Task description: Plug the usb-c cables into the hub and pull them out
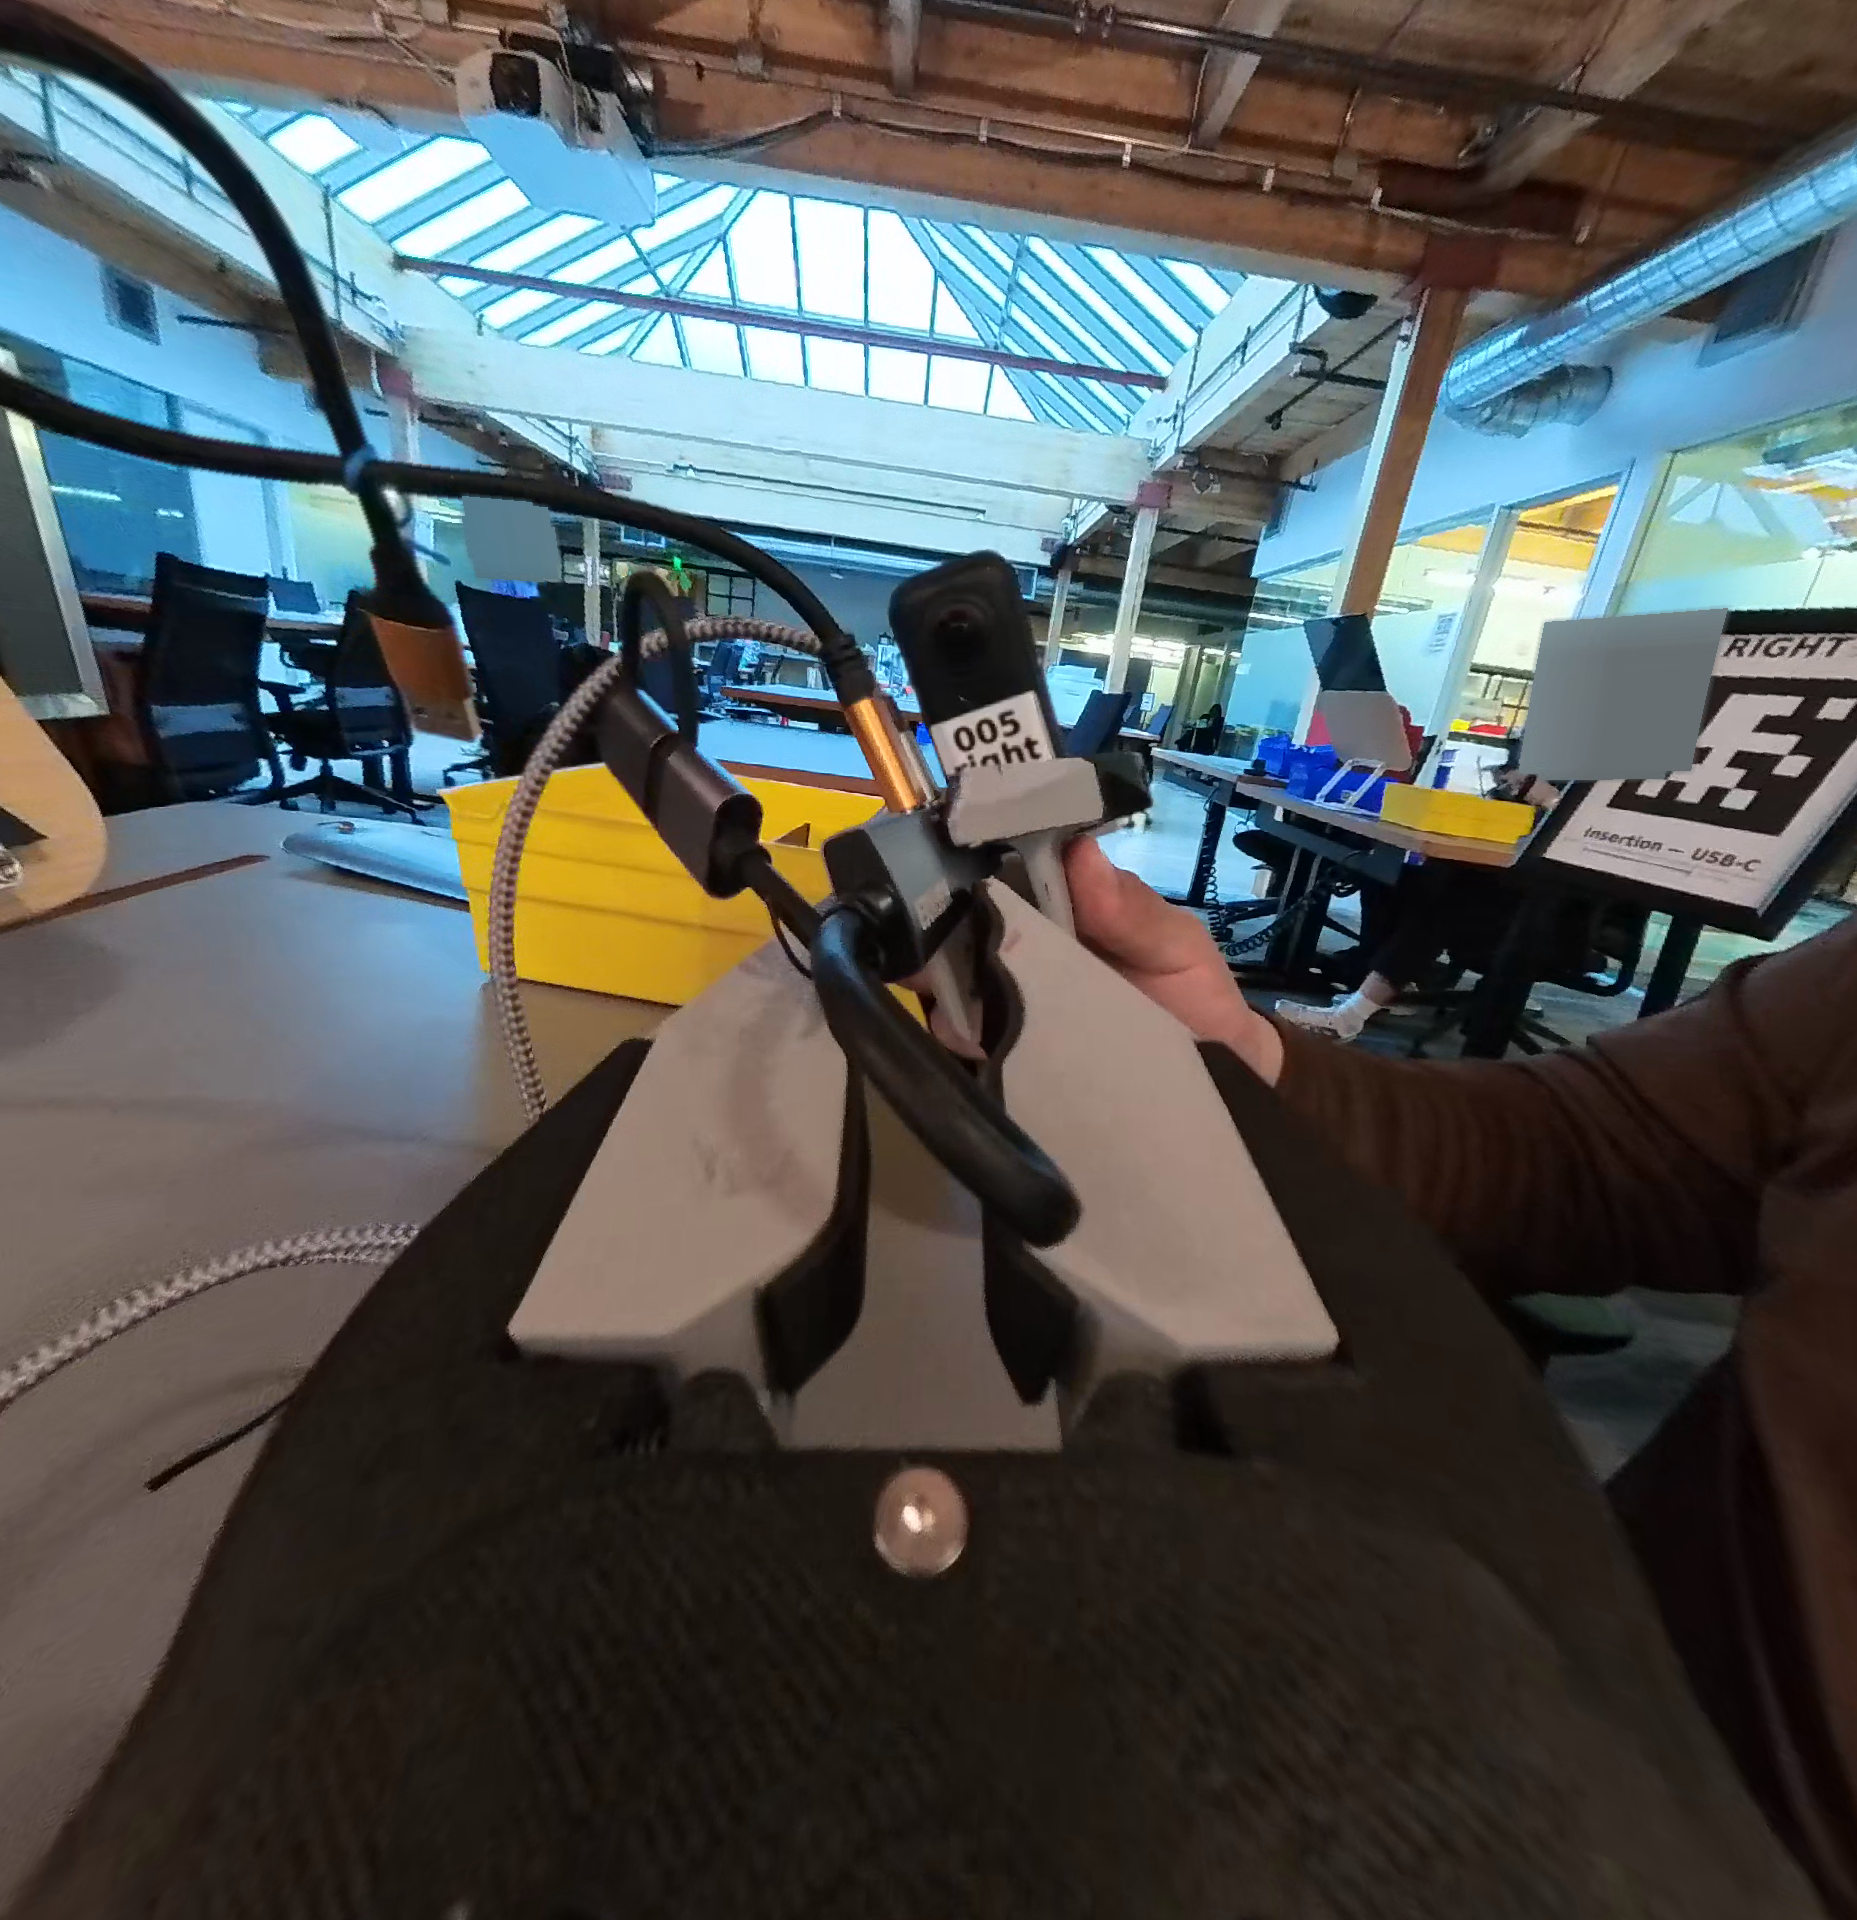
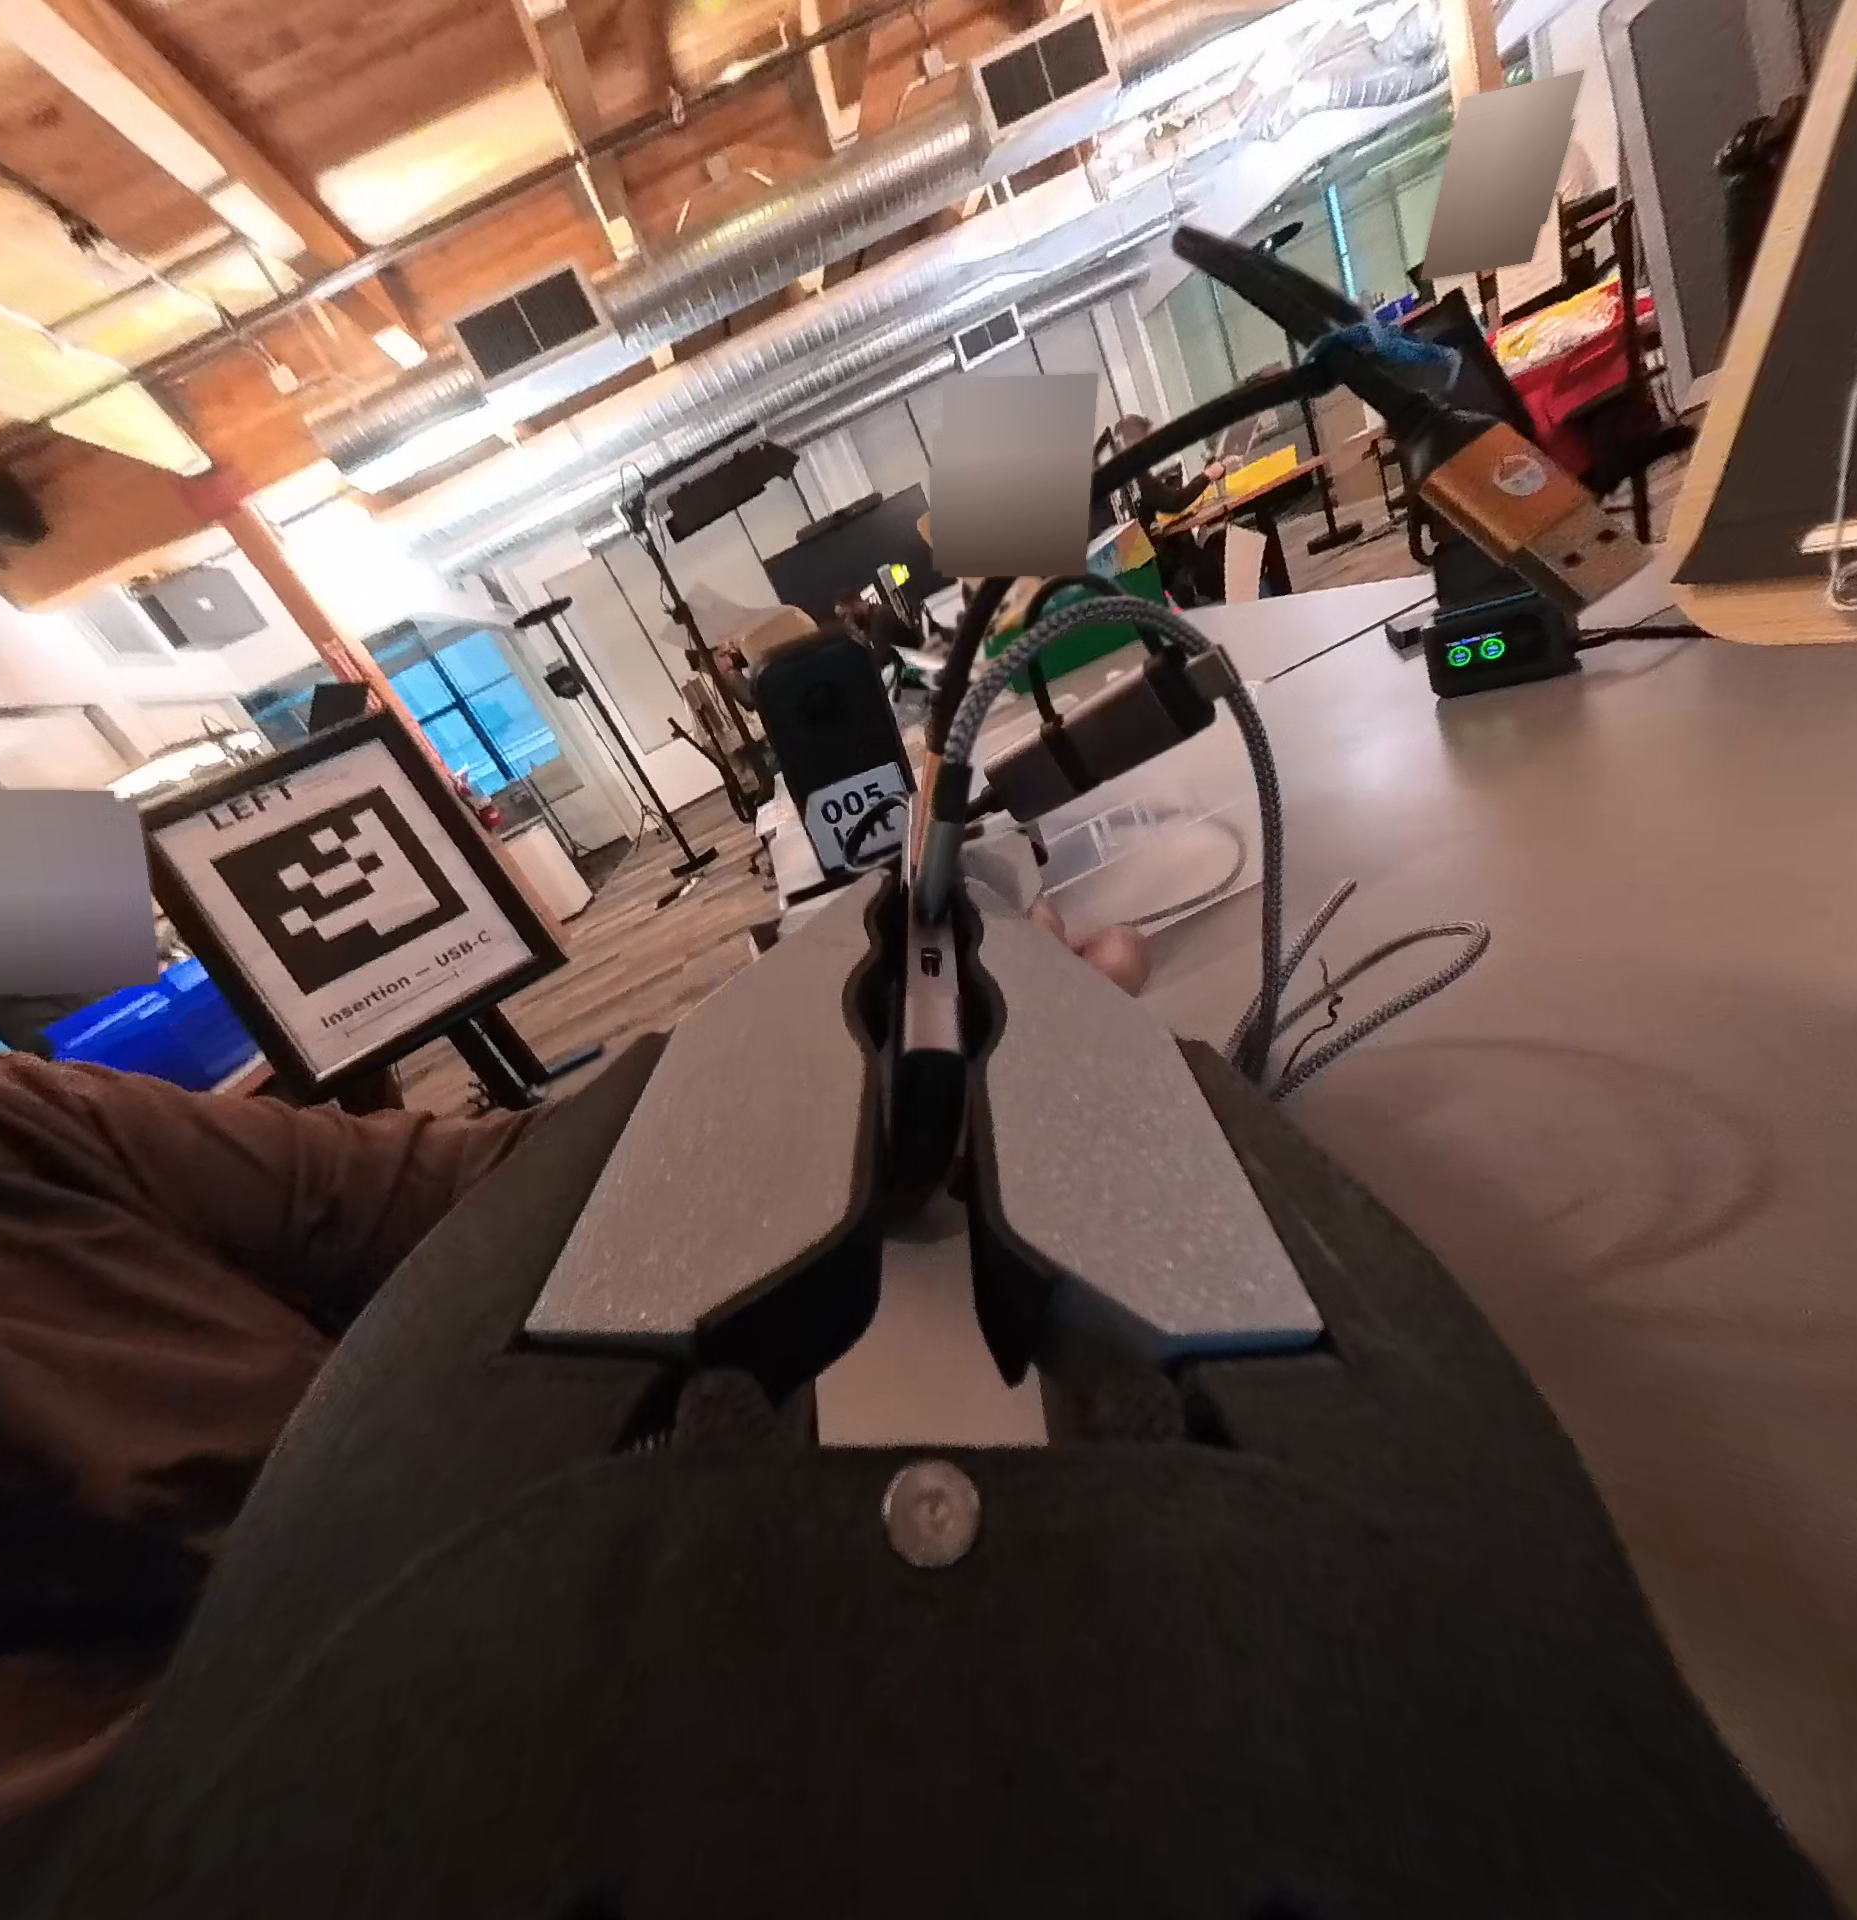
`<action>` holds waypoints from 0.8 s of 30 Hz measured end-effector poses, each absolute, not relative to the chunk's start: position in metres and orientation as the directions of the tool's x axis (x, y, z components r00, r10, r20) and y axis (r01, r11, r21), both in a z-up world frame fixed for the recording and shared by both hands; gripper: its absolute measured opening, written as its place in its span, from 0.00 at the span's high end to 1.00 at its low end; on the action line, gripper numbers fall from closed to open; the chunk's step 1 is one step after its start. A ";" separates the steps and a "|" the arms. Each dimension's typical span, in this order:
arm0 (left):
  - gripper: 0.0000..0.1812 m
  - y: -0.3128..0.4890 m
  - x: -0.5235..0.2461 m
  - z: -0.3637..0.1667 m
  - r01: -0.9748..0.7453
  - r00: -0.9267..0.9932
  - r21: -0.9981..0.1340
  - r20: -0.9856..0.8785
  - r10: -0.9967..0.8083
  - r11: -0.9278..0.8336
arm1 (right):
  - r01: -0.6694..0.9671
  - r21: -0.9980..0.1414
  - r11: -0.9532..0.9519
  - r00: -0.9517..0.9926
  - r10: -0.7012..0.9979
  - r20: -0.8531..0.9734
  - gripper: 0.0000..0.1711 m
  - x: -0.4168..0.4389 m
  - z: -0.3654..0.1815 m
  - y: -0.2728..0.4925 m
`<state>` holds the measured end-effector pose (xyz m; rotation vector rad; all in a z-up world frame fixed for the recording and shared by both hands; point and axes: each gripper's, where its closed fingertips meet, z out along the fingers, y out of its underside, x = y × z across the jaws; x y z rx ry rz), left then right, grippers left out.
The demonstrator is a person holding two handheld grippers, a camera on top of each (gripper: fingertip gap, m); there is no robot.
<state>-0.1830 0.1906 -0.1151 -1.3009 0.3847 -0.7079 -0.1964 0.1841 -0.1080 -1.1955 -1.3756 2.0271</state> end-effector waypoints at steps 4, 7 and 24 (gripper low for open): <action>0.91 0.188 -0.179 -0.115 0.282 0.708 -0.956 0.148 -0.691 0.084 | 0.147 -0.937 -0.317 -0.528 0.776 -0.345 0.96 -0.193 -0.110 0.183; 0.85 0.186 -0.172 -0.115 0.330 0.650 -0.944 0.206 -0.732 0.028 | 0.175 -0.953 -0.249 -0.524 0.795 -0.304 0.96 -0.190 -0.112 0.183; 0.97 0.190 -0.171 -0.123 0.181 0.705 -0.981 0.081 -0.704 0.068 | 0.261 -0.960 -0.098 -0.523 0.822 -0.226 0.95 -0.171 -0.121 0.198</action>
